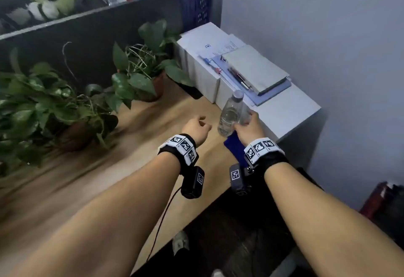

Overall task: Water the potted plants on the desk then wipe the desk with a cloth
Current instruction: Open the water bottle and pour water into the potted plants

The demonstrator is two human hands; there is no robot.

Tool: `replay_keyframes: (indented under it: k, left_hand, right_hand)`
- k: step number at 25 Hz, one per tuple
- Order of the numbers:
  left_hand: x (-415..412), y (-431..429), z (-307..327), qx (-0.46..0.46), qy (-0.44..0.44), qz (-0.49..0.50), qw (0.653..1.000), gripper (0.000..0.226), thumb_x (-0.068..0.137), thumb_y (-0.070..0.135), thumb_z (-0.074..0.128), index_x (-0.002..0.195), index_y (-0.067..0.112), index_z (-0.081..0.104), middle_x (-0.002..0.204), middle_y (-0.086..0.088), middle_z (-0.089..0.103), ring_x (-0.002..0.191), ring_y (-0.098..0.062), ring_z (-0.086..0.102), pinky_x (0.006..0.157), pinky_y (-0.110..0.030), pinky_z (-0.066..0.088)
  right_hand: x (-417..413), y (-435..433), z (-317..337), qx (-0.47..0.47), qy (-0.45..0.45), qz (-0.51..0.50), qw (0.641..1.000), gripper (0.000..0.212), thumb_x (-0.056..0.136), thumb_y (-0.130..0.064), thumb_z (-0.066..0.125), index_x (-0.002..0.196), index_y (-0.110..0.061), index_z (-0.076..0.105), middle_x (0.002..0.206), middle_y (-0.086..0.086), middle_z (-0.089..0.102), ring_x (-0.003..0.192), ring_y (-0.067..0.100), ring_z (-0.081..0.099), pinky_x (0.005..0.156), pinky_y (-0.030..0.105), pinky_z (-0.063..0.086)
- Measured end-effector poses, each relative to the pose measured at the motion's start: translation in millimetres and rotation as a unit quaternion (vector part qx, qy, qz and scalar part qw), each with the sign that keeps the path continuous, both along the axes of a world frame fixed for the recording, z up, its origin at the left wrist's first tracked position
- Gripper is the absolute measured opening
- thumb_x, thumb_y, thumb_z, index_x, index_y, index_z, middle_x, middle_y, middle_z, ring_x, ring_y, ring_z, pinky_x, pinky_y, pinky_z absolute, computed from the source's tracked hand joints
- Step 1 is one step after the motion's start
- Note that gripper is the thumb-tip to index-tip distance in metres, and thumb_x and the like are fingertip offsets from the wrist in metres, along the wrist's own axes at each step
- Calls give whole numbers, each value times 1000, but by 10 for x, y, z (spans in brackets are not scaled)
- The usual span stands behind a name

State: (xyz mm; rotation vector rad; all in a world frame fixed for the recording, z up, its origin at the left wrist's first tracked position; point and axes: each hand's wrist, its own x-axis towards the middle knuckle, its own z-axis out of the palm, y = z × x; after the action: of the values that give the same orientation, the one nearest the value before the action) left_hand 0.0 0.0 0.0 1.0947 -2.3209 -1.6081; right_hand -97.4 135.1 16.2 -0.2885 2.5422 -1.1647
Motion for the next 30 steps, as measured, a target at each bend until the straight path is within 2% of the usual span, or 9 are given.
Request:
replay_keyframes:
  k: [2,6,10,13,16,18,21,26,30]
  left_hand:
    - [-65,6,71,8,7,-22,1000,48,89,29,52,133,14,45,128,-9,59,110,-26,58,84,-26,41]
    - [-124,107,219,74,78,-41,993,51,92,37,48,138,17,40,138,-10,51,114,-19,55,87,-21,36]
    - [-149,152,269,86,135,-70,985,44,94,33,47,134,17,47,134,-10,56,116,-15,53,90,-20,36]
    - [-141,78,278,101,146,-68,982,36,95,19,43,129,13,54,131,-12,58,120,-22,53,98,-25,40]
    - [27,-54,168,145,137,-63,978,49,84,-8,42,130,8,50,132,-17,55,114,-23,51,82,-16,47]
    - [230,-134,32,132,111,-79,982,55,79,-11,51,131,8,46,128,-18,57,110,-23,54,80,-26,51]
    - [545,-146,-98,94,93,-108,985,55,68,-1,73,115,14,49,99,-1,67,84,1,66,70,-16,52]
    - [743,155,-170,47,102,-53,992,51,60,30,81,103,20,54,95,5,70,88,-11,66,75,-21,52]
    - [678,382,-74,1,70,-50,996,61,53,49,67,106,22,54,95,10,66,81,-6,59,68,-13,43]
  right_hand:
    - [17,-125,49,18,38,24,999,73,77,-28,68,139,-19,30,131,11,53,115,30,53,96,44,44]
    - [90,-303,29,4,68,42,997,52,77,-17,70,123,-9,47,116,12,60,105,28,58,79,24,42]
    - [75,-295,49,-16,71,17,997,48,83,-13,64,127,-11,47,120,11,59,106,25,57,76,20,38]
    - [111,-230,73,-37,60,23,997,54,76,-22,74,124,-11,51,115,9,62,103,25,59,83,27,46]
    - [223,-226,121,-49,55,63,995,56,68,-32,80,115,-15,56,106,2,66,94,18,62,84,31,49]
    - [323,-309,191,-55,55,116,990,51,65,-35,81,108,-20,58,94,-8,67,87,11,63,76,24,48]
    - [528,-451,236,-82,36,158,983,53,56,-47,80,101,-28,59,86,-14,67,83,2,64,71,17,48]
    - [774,-261,81,-90,38,141,985,61,50,-65,73,101,-38,51,90,-17,65,82,-8,59,70,15,45]
    - [753,-37,-13,-170,-49,172,969,57,62,-30,83,108,-29,50,96,-9,67,83,-4,64,70,12,48]
